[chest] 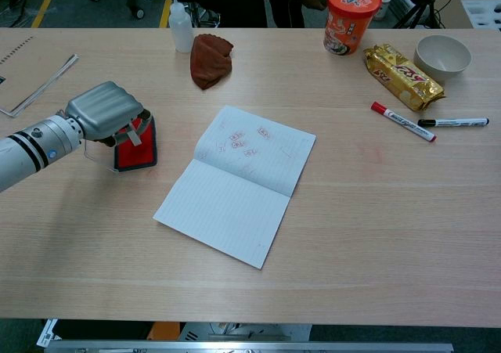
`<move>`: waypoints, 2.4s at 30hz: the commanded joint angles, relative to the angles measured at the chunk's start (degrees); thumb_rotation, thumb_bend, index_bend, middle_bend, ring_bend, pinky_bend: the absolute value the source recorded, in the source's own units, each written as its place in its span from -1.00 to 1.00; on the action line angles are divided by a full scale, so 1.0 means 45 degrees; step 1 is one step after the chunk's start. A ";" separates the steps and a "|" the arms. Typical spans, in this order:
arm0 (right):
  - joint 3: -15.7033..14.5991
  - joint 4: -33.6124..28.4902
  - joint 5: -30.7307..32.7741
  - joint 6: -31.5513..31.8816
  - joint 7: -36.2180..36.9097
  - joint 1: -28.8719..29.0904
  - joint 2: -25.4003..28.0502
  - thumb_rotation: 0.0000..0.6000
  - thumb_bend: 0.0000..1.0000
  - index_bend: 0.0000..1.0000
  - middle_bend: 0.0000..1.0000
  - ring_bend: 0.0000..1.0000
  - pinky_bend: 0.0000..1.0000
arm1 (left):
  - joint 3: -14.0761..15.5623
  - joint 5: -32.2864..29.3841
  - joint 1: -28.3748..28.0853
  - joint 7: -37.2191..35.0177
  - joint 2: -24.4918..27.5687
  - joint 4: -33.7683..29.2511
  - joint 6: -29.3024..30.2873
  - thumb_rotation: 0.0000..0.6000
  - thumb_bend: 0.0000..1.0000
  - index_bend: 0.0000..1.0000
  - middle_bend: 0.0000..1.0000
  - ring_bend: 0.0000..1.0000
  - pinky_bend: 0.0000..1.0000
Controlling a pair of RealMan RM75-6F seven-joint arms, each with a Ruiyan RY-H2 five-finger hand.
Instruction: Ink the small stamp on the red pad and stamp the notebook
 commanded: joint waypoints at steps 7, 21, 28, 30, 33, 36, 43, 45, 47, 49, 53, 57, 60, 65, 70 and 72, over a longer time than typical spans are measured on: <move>0.0012 0.0032 0.0015 -0.0025 0.0031 0.0004 -0.0013 1.00 -0.26 -0.48 -0.21 -0.38 -0.18 | -0.0021 0.0017 0.0007 0.0043 -0.0049 -0.0016 0.0022 1.00 -0.24 0.17 0.98 1.00 1.00; 0.0029 0.0142 -0.0064 -0.0130 0.0155 0.0095 -0.0073 1.00 -0.26 -0.48 -0.21 -0.38 -0.18 | -0.0051 0.0965 0.0448 0.0930 0.1617 -0.3323 0.2008 1.00 -0.24 0.17 0.98 1.00 1.00; 0.0003 0.0146 -0.0144 -0.0137 0.0197 0.0109 -0.0048 1.00 -0.26 -0.48 -0.21 -0.38 -0.18 | 0.0186 0.1714 0.0714 0.2167 0.1917 -0.5402 0.2760 1.00 -0.24 0.17 0.98 1.00 1.00; -0.0002 0.0139 -0.0133 -0.0079 0.0234 0.0064 -0.0014 1.00 -0.26 -0.48 -0.21 -0.38 -0.18 | 0.0281 0.1941 0.0789 0.2530 0.1863 -0.5849 0.2894 1.00 -0.24 0.17 0.98 1.00 1.00; -0.0029 0.0161 -0.0120 -0.0007 0.0291 -0.0013 0.0027 1.00 -0.26 -0.48 -0.21 -0.38 -0.18 | 0.0444 0.2200 0.0923 0.3056 0.1701 -0.6303 0.3012 1.00 -0.24 0.17 0.98 1.00 1.00; -0.0058 0.0174 -0.0117 0.0059 0.0358 -0.0088 0.0067 1.00 -0.26 -0.48 -0.21 -0.38 -0.18 | 0.0648 0.2478 0.1140 0.3508 0.1391 -0.6485 0.3209 1.00 -0.24 0.17 0.98 1.00 1.00; -0.0102 0.0196 -0.0144 0.0148 0.0448 -0.0190 0.0115 1.00 -0.26 -0.48 -0.21 -0.38 -0.18 | 0.1082 0.2768 0.1600 0.3982 0.0647 -0.6111 0.3273 1.00 -0.24 0.17 0.98 1.00 1.00; -0.0113 0.0195 -0.0159 0.0150 0.0453 -0.0199 0.0111 1.00 -0.26 -0.48 -0.21 -0.38 -0.18 | 0.1148 0.2832 0.1692 0.4008 0.0490 -0.5932 0.3294 1.00 -0.24 0.17 0.98 1.00 1.00; -0.0117 0.0184 -0.0170 0.0155 0.0453 -0.0205 0.0106 1.00 -0.26 -0.48 -0.21 -0.38 -0.18 | 0.1204 0.2942 0.1801 0.4057 0.0311 -0.5664 0.3372 1.00 -0.24 0.17 0.98 1.00 1.00; -0.0121 0.0180 -0.0175 0.0160 0.0444 -0.0212 0.0105 1.00 -0.26 -0.48 -0.21 -0.38 -0.18 | 0.1261 0.3042 0.1900 0.4117 0.0165 -0.5407 0.3448 1.00 -0.24 0.17 0.98 1.00 1.00; -0.0125 0.0144 -0.0185 0.0172 0.0421 -0.0226 0.0118 1.00 -0.26 -0.48 -0.21 -0.38 -0.18 | 0.1358 0.3158 0.2087 0.4054 -0.0099 -0.4963 0.3529 1.00 -0.24 0.17 0.98 1.00 1.00; -0.0132 0.0119 -0.0195 0.0186 0.0412 -0.0244 0.0125 1.00 -0.26 -0.48 -0.21 -0.38 -0.18 | 0.1402 0.3284 0.2244 0.4045 -0.0400 -0.4480 0.3602 1.00 -0.24 0.17 0.98 1.00 1.00; -0.0135 0.0120 -0.0189 0.0196 0.0420 -0.0261 0.0125 1.00 -0.26 -0.48 -0.21 -0.38 -0.18 | 0.1435 0.3370 0.2345 0.4022 -0.0645 -0.4098 0.3634 1.00 -0.24 0.17 0.98 1.00 1.00; -0.0146 0.0125 -0.0178 0.0223 0.0436 -0.0303 0.0139 1.00 -0.26 -0.48 -0.21 -0.38 -0.18 | 0.1480 0.3630 0.2503 0.4037 -0.1056 -0.3442 0.3818 1.00 -0.24 0.17 0.98 1.00 1.00; -0.0142 0.0166 -0.0162 0.0259 0.0509 -0.0341 0.0124 1.00 -0.26 -0.48 -0.21 -0.38 -0.18 | 0.1528 0.3665 0.2635 0.3906 -0.1347 -0.2999 0.3783 1.00 -0.24 0.18 0.98 1.00 1.00; -0.0141 0.0193 -0.0180 0.0291 0.0541 -0.0359 0.0120 1.00 -0.26 -0.48 -0.21 -0.38 -0.18 | 0.1539 0.3673 0.2643 0.3907 -0.1417 -0.2873 0.3696 1.00 -0.24 0.18 0.98 1.00 1.00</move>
